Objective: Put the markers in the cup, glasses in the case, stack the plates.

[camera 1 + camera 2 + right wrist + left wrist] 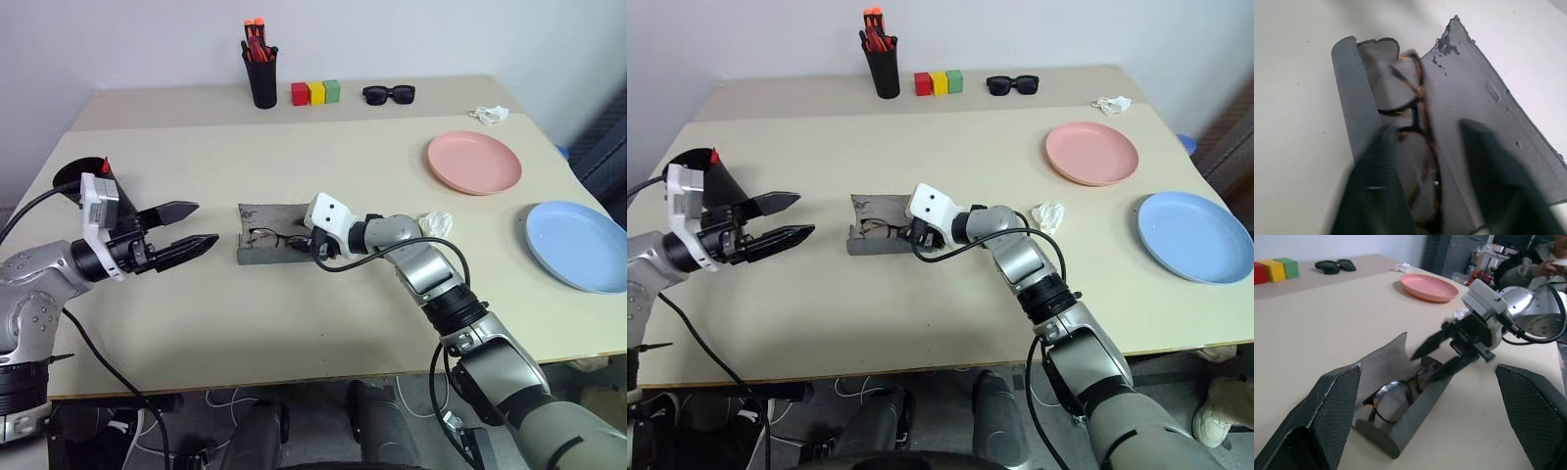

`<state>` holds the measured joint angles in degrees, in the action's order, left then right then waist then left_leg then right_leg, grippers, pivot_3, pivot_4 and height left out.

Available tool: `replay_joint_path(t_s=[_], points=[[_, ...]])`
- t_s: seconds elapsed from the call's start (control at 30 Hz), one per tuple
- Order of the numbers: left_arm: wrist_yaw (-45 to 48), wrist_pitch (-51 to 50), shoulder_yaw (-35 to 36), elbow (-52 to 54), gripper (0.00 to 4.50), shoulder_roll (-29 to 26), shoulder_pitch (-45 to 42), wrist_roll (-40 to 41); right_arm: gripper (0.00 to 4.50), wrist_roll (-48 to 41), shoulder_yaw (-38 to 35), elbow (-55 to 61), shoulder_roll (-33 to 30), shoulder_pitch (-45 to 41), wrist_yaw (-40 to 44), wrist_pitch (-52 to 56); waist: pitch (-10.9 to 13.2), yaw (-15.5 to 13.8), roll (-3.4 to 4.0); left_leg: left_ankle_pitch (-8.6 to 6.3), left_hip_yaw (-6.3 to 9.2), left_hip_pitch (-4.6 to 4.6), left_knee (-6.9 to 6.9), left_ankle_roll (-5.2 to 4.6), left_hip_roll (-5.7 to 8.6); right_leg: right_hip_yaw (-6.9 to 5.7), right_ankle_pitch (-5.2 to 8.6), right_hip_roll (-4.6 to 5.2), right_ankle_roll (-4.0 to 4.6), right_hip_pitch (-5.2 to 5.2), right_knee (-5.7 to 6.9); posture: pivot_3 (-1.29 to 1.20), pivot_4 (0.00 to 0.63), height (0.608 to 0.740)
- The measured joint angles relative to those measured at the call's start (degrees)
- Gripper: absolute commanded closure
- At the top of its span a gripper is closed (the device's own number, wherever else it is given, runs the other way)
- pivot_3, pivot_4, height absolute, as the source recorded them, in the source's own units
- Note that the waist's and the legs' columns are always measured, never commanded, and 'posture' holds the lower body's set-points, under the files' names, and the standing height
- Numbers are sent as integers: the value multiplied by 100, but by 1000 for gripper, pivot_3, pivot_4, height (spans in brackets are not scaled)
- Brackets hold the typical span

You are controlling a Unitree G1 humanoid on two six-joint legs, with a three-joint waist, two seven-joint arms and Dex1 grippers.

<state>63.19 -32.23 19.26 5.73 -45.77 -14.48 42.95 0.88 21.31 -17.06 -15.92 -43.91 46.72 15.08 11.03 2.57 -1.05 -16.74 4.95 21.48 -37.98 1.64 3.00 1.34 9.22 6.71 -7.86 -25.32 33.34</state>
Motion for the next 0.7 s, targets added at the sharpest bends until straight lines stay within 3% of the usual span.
replay_joint_path(t_s=[0.07,0.23,0.33,0.43,0.67,0.7], points=[[-34,-3,-32,3,0,30,-32,1,109,6,-12,-2,10,-8,-20,1,0,-1,0,0,0,0,0,0,0,0,0,0,0,0,0,0,150,740],[-196,-75,-45,4,0,30,-162,3,44,-147,-235,56,81,-6,-1,88,0,-7,0,1,0,0,0,1,0,0,0,0,0,1,0,0,150,740],[-383,-229,-106,-82,0,55,-421,0,44,-730,-752,399,260,56,-2,432,0,-22,0,1,5,2,0,2,1,-1,0,0,0,0,1,0,150,740],[-535,-217,-288,-352,0,136,-905,-128,913,-1440,-1368,1039,307,106,4,743,0,-43,0,2,6,0,-1,3,3,-1,-1,1,-1,7,-2,0,150,740],[-592,703,-916,-1824,0,757,-2185,-983,4452,-2246,-2147,2113,-265,939,-28,1297,-1,-88,-1,2,4,-1,-1,3,4,-4,-1,1,-1,10,-4,0,150,740],[-615,923,-1004,-2199,0,878,-2443,-1169,4452,-2249,-2190,2261,-381,1093,-45,1333,-1,-112,-1,2,2,-1,-2,2,4,-4,-1,1,-2,10,-4,0,150,740]])
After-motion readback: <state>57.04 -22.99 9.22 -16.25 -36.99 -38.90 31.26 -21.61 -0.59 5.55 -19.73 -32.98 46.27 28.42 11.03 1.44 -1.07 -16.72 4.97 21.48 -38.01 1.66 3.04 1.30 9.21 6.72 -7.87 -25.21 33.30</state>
